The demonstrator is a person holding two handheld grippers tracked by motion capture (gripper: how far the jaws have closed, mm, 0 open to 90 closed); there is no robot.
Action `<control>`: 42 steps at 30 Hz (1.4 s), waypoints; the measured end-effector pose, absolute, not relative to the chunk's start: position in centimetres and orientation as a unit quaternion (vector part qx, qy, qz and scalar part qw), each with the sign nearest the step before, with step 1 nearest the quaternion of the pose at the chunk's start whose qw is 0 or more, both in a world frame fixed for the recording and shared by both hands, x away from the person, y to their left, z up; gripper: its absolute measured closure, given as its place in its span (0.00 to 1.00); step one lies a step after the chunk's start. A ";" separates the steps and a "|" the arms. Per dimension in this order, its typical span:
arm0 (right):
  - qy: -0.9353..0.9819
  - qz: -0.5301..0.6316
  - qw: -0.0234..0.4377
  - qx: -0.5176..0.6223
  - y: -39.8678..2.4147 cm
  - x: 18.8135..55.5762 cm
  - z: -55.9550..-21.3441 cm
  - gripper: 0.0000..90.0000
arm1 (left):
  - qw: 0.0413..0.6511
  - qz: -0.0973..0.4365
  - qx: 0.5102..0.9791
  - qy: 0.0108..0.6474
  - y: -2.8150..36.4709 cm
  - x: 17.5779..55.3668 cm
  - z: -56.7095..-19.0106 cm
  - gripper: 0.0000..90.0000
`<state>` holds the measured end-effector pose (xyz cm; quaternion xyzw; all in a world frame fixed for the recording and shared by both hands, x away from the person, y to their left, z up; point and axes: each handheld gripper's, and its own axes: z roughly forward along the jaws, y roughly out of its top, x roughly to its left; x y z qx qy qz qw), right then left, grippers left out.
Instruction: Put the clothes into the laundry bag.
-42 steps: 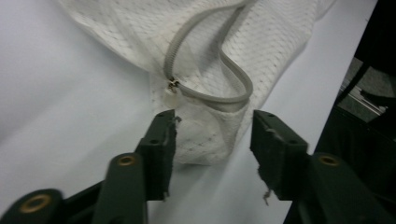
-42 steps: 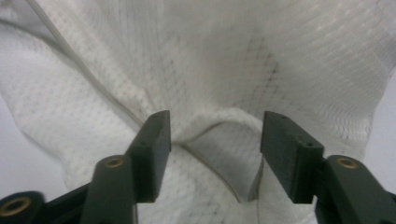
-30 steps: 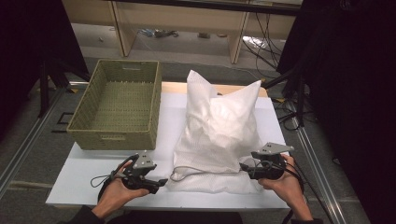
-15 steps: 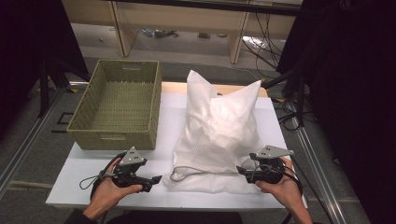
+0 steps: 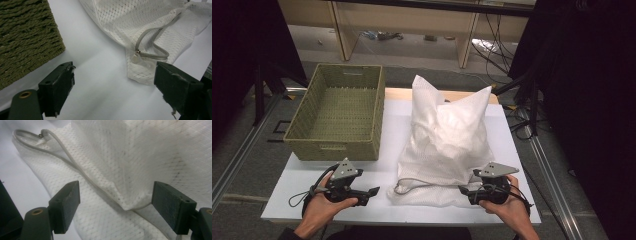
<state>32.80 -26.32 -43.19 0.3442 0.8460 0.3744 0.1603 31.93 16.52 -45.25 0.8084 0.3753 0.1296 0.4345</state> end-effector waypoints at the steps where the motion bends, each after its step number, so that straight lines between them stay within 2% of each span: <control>1: 0.848 0.374 0.159 0.341 -26.2 32.7 -43.2 0.25 | 0.438 0.128 0.806 0.376 16.6 31.8 -45.2 0.18; 7: 0.838 0.383 0.162 0.353 -26.1 31.6 -43.4 0.20 | 0.456 0.128 0.792 0.385 16.6 30.9 -45.0 0.18; 22: 0.825 0.404 0.162 0.360 -27.0 28.1 -43.8 0.20 | 0.455 0.133 0.798 0.371 15.9 28.9 -44.8 0.18; 25: 0.827 0.405 0.156 0.359 -27.1 27.9 -43.8 0.20 | 0.449 0.129 0.804 0.369 16.0 29.2 -45.0 0.18; 29: 0.831 0.393 0.170 0.354 -27.1 28.0 -43.9 0.20 | 0.441 0.131 0.808 0.367 15.9 29.4 -45.3 0.18; 35: 0.828 0.393 0.171 0.361 -27.3 28.0 -43.9 0.20 | 0.456 0.136 0.791 0.385 16.4 29.6 -45.1 0.18; 42: 0.828 0.392 0.183 0.356 -27.3 28.0 -43.8 0.20 | 0.453 0.133 0.793 0.385 16.5 29.6 -45.0 0.18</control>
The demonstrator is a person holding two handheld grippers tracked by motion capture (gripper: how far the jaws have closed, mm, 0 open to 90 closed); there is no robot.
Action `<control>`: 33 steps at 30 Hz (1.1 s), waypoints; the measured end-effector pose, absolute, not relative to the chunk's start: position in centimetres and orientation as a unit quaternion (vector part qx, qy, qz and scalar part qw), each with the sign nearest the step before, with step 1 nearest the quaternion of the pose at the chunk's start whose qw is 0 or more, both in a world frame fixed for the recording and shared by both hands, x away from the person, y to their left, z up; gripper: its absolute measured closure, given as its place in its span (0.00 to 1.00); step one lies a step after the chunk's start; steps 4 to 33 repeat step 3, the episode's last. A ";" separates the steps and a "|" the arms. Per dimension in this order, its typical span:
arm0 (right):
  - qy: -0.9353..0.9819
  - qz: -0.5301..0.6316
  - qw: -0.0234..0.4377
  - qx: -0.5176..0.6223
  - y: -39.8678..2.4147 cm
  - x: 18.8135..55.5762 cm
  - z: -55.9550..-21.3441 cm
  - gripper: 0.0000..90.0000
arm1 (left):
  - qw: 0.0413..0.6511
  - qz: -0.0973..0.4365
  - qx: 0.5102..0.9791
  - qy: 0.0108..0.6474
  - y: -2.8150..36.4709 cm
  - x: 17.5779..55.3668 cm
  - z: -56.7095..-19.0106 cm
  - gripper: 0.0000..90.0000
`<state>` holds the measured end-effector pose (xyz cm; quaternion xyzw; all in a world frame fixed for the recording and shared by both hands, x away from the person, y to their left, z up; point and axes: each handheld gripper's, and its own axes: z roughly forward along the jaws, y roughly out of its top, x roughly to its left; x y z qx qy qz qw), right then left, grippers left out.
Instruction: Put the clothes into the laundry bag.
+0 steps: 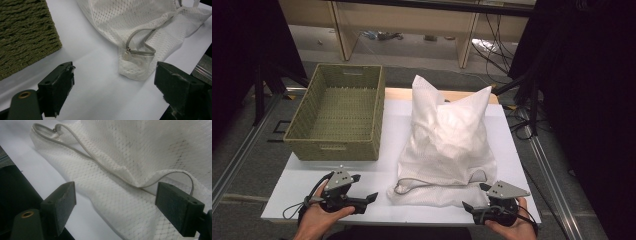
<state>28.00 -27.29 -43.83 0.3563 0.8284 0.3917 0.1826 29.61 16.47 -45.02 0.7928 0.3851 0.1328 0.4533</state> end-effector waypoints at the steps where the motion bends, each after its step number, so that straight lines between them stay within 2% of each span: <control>1: 0.829 0.392 0.184 0.354 -27.3 28.0 -43.8 0.20 | 0.454 0.137 0.791 0.387 16.4 29.6 -45.0 0.18; 33: 0.830 0.391 0.183 0.353 -27.3 28.0 -43.8 0.20 | 0.455 0.134 0.791 0.386 16.4 29.6 -45.0 0.18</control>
